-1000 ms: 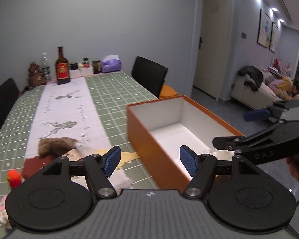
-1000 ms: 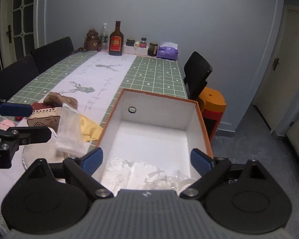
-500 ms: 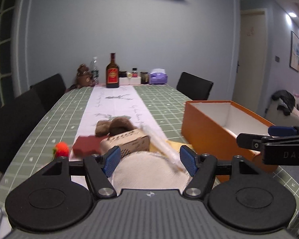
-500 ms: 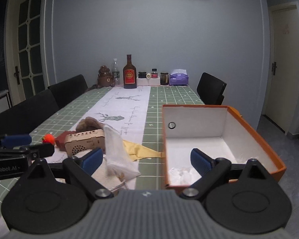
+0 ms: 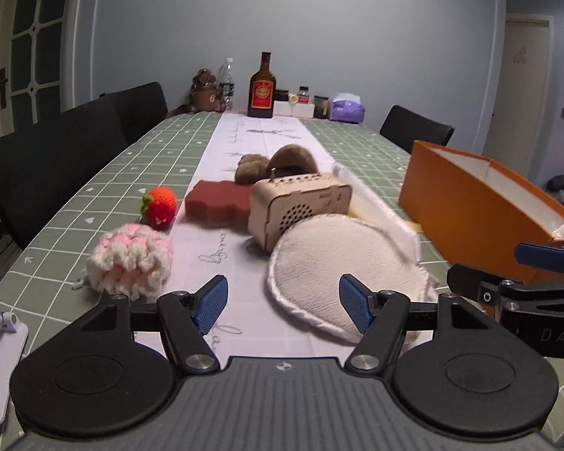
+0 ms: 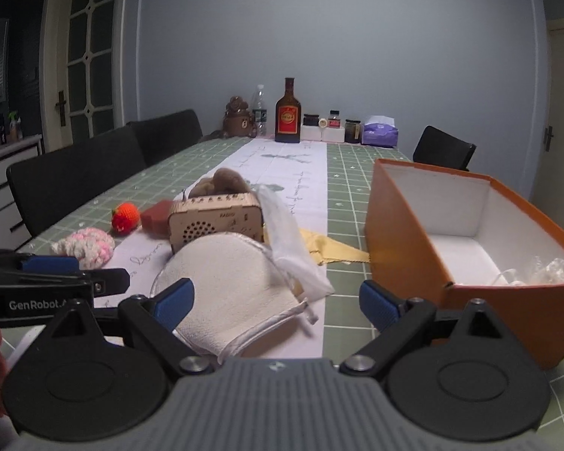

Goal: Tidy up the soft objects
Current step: 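Withdraw both tools from the box back over the table, then grasp the white terry pad with the right gripper while the left grasps the crocheted puff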

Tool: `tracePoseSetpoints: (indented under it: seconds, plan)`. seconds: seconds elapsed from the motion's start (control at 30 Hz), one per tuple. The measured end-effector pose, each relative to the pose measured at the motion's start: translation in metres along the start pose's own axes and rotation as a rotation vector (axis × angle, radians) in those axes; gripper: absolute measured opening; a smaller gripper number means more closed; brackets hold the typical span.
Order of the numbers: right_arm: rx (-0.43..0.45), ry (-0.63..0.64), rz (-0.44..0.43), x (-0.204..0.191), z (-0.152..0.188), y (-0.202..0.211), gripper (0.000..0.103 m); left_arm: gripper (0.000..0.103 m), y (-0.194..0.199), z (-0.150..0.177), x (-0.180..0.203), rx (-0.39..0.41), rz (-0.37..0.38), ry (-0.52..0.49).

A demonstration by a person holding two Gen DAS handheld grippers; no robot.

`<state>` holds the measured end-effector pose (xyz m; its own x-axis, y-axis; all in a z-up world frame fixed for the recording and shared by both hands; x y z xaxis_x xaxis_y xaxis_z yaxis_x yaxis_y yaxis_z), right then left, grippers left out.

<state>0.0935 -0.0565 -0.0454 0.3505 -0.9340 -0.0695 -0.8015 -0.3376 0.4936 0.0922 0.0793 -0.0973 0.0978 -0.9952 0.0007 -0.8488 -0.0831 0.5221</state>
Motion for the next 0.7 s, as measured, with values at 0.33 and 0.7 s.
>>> tracePoseSetpoints:
  seconds: [0.33, 0.7]
  plan:
    - [-0.133, 0.083, -0.016, -0.01, 0.018, -0.054, 0.093, 0.069, -0.025, 0.013, -0.012, -0.101, 0.066, 0.029]
    - [-0.248, 0.07, -0.052, -0.012, 0.02, -0.106, 0.097, 0.055, -0.052, 0.022, -0.014, -0.195, 0.095, 0.013]
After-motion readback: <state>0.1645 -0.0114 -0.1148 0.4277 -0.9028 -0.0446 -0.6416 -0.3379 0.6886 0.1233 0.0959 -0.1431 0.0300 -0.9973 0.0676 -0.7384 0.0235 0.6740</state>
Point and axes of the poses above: each gripper's, at about its wrist camera, not at the fingertips, and y roughly against the way its jaws point, x to its right, z to its underside, the point moved 10 cm from there along -y, roughly the way its jaws point, and after that the axes turned 6 degrees about -y, right-handed, at the moved point
